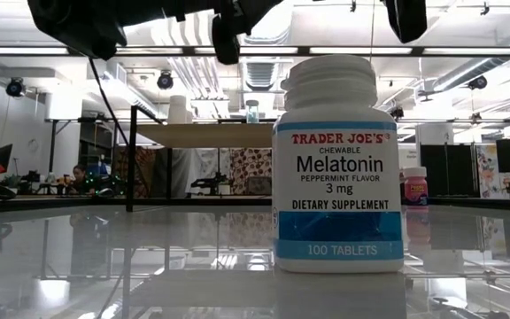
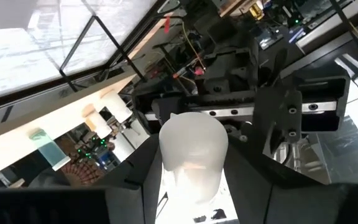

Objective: Pick and place medicine bottles onto shelf by color
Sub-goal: Put the white pill bottle on the shelf

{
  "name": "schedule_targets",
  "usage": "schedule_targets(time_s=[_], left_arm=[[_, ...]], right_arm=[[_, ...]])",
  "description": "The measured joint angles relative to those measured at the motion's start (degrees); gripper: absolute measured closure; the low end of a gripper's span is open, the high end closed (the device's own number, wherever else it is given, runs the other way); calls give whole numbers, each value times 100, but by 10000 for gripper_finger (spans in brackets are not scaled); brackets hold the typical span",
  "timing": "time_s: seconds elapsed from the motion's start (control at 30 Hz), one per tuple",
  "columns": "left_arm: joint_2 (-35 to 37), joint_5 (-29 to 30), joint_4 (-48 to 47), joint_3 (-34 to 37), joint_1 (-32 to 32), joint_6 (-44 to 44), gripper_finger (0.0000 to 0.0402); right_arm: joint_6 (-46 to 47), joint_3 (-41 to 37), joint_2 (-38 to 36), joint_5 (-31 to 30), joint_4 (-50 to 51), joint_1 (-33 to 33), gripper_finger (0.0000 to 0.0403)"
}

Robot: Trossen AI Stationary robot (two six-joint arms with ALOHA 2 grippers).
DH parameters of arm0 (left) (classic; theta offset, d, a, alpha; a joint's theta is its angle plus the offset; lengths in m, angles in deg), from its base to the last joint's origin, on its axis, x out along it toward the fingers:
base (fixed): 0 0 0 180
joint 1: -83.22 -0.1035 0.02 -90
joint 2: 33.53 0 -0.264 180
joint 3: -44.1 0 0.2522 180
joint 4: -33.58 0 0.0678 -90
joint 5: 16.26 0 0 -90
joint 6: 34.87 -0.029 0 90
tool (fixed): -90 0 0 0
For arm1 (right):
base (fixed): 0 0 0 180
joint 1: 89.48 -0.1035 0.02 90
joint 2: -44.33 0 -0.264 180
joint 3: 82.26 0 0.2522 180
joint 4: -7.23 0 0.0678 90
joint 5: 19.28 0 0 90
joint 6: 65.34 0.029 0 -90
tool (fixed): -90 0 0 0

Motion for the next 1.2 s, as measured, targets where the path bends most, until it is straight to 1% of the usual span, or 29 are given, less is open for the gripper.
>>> schedule_targets(time_s=[0.13, 0.2, 0.33, 0.43, 0.5, 0.63, 0.7, 0.8, 0.87, 1.0, 1.1, 1.2], left_arm=[[0, 28, -204, 0, -40, 0, 162], [0, 194, -283, 2, -51, -54, 162], [0, 402, -266, 2, -70, -359, 162], [0, 431, -193, 2, -85, -709, 162], [0, 347, -200, -30, -91, -980, 162], [2, -18, -397, -52, -103, -1478, 162], [2, -2, -390, -48, -123, -1309, 162], [2, -90, -369, -42, -233, -851, 162], [2, -164, -368, -42, -255, -813, 162], [4, -328, -376, -47, -263, -914, 163], [3, -330, -367, -76, -267, -949, 179], [4, -347, -369, -76, -262, -949, 212]], right_arm=[[-141, 0, -1, -2, 0, 0, 266], [-186, 0, -2, -5, -2, 1, 266], [-201, 0, -2, -28, 2, 16, 266], [-223, 0, -4, -33, -4, 39, 266], [-315, 0, -7, -11, -4, 77, 266], [-553, 0, -7, 7, -9, 188, 266], [-801, 0, -7, 31, -22, 229, 266], [-1022, -1, -7, 285, -58, 257, 266], [-1082, -2, -3, 442, -122, 279, 266], [-1081, 0, 28, 519, -136, 321, 266], [-999, 0, 28, 559, -140, 337, 266], [-950, 0, 31, 560, -133, 334, 266]])
